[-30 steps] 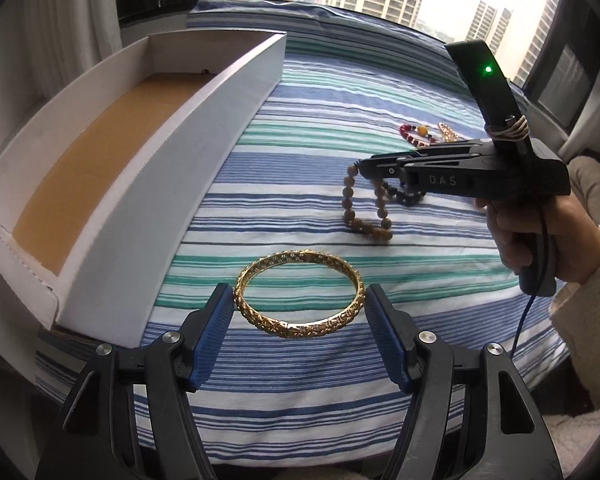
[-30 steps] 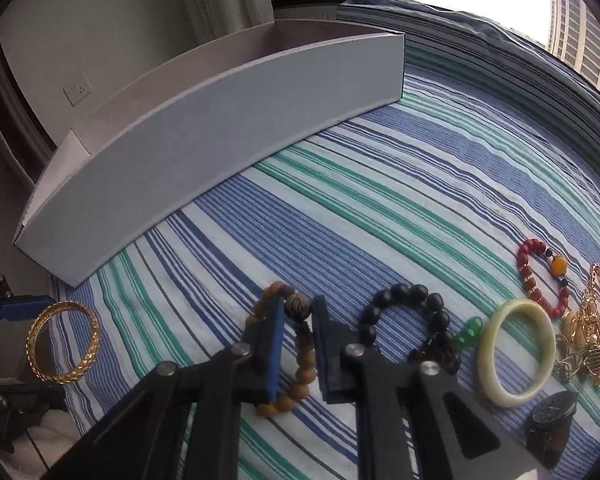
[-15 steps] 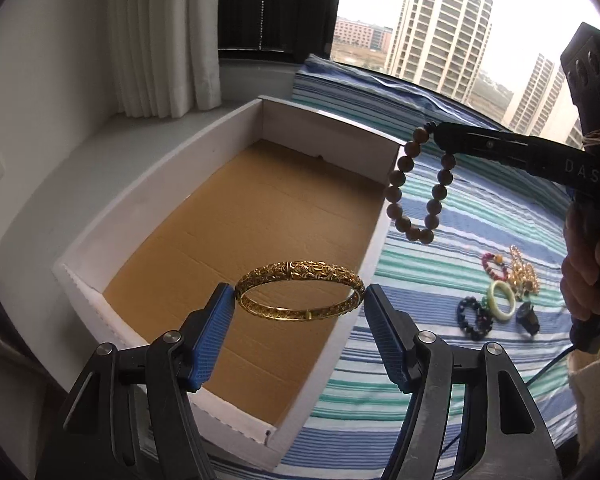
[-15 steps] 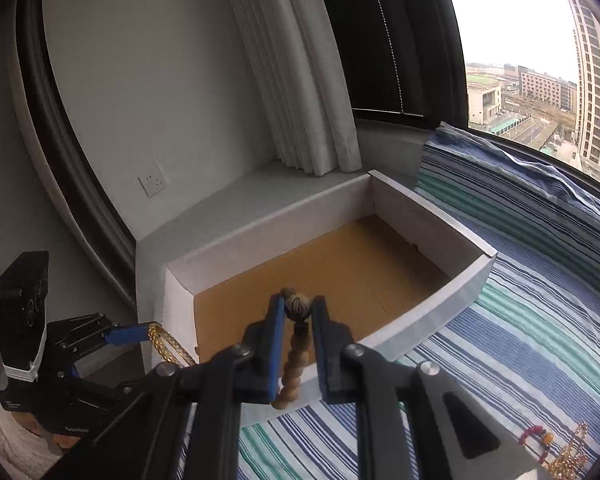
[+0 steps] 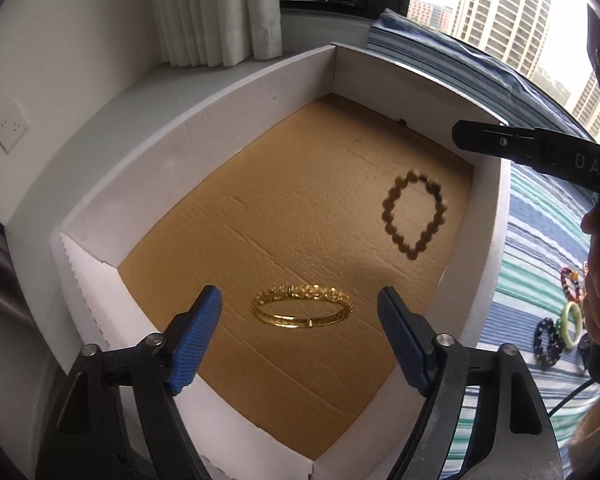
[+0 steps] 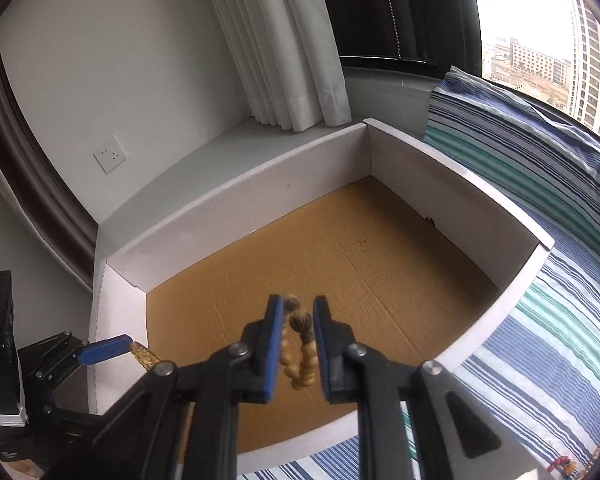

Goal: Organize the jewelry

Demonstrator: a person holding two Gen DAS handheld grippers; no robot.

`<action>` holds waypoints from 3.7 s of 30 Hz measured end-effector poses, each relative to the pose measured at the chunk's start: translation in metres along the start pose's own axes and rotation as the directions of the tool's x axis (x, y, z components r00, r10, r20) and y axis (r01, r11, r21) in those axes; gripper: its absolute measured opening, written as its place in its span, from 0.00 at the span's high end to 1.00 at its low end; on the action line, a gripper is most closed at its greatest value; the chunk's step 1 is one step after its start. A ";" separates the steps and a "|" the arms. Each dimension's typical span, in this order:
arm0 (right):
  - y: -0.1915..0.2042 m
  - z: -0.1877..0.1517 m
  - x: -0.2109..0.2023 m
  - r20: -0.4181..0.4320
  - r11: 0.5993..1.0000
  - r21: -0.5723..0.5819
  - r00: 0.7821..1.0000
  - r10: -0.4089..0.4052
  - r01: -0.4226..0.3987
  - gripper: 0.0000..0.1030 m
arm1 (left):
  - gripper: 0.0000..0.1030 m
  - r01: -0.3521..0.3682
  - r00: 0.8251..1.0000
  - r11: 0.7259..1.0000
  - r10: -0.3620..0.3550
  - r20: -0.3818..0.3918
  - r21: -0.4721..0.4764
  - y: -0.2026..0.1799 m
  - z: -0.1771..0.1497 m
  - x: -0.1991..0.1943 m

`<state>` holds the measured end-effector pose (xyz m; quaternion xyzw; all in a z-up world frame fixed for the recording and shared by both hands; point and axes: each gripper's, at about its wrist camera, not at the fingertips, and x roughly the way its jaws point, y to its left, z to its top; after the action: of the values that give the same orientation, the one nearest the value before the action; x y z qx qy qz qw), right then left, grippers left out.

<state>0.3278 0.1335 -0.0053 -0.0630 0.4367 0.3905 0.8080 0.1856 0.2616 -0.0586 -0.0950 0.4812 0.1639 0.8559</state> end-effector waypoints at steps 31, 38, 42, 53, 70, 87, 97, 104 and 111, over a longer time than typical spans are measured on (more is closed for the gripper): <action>-0.060 -0.177 -0.187 0.188 0.953 0.248 0.956 -0.225 0.176 0.44 | 0.08 -0.283 0.930 0.936 0.215 0.297 0.209 -0.072 -0.061 -0.028; -0.050 -0.203 -0.201 0.181 0.948 0.240 0.949 -0.257 0.211 0.44 | 0.07 -0.229 0.947 0.947 0.163 0.276 0.224 -0.072 -0.065 -0.033; -0.048 -0.224 -0.219 0.173 0.929 0.269 0.937 -0.305 0.253 0.40 | 0.07 -0.194 0.946 0.967 0.139 0.292 0.167 -0.067 -0.070 -0.052; -0.054 -0.328 -0.273 -0.010 0.782 0.387 0.850 -0.527 0.489 0.27 | 0.01 0.085 0.956 0.945 -0.167 0.241 0.317 -0.130 -0.129 -0.120; -0.022 -0.370 -0.299 0.013 0.723 0.336 0.765 -0.644 0.603 0.27 | 0.01 0.255 0.949 0.827 -0.313 0.035 0.502 -0.205 -0.177 -0.132; -0.009 -0.373 -0.310 0.076 0.734 0.320 0.756 -0.650 0.599 0.15 | 0.01 0.254 0.945 0.854 -0.319 0.071 0.455 -0.192 -0.179 -0.136; -0.015 -0.384 -0.300 0.001 0.744 0.354 0.796 -0.606 0.566 0.15 | 0.01 0.192 0.946 0.864 -0.289 0.145 0.466 -0.178 -0.172 -0.140; -0.029 -0.389 -0.309 -0.042 0.681 0.382 0.748 -0.662 0.624 0.15 | 0.01 0.254 0.946 0.880 -0.312 0.086 0.401 -0.158 -0.162 -0.123; -0.032 -0.385 -0.301 -0.042 0.711 0.394 0.784 -0.619 0.583 0.15 | 0.01 0.279 0.941 0.837 -0.336 0.040 0.470 -0.184 -0.168 -0.115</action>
<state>0.0026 -0.2328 -0.0213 -0.0232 0.4221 0.0150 0.9061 0.0655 0.0158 -0.0466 0.0435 0.4318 -0.0883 0.8966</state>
